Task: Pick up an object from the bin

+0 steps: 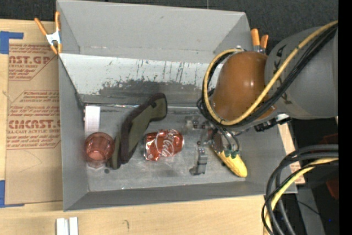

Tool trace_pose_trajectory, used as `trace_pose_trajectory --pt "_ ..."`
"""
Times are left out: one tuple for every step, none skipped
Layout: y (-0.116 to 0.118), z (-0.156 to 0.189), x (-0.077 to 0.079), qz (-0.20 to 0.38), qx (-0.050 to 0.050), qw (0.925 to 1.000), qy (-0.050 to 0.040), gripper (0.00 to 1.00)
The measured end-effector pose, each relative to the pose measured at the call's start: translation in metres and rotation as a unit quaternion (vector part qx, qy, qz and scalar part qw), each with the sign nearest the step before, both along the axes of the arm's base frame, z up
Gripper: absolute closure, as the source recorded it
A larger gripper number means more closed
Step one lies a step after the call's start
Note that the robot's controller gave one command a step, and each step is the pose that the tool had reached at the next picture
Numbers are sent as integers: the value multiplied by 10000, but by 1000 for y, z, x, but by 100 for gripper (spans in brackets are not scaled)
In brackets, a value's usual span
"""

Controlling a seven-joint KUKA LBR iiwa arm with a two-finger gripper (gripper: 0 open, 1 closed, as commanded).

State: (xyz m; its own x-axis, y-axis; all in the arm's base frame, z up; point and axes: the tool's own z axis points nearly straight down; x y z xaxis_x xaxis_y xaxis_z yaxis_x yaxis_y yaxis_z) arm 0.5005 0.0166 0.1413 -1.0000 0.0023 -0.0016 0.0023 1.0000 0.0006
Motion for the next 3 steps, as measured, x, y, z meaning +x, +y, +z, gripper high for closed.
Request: trace_pose_trajectory --pt "2 -10 16 625 7 9980 79 0" --pt "-2 7 20 1012 -4 9949 30 0" --pt "8 23 21 1767 0 9843 -16 0"
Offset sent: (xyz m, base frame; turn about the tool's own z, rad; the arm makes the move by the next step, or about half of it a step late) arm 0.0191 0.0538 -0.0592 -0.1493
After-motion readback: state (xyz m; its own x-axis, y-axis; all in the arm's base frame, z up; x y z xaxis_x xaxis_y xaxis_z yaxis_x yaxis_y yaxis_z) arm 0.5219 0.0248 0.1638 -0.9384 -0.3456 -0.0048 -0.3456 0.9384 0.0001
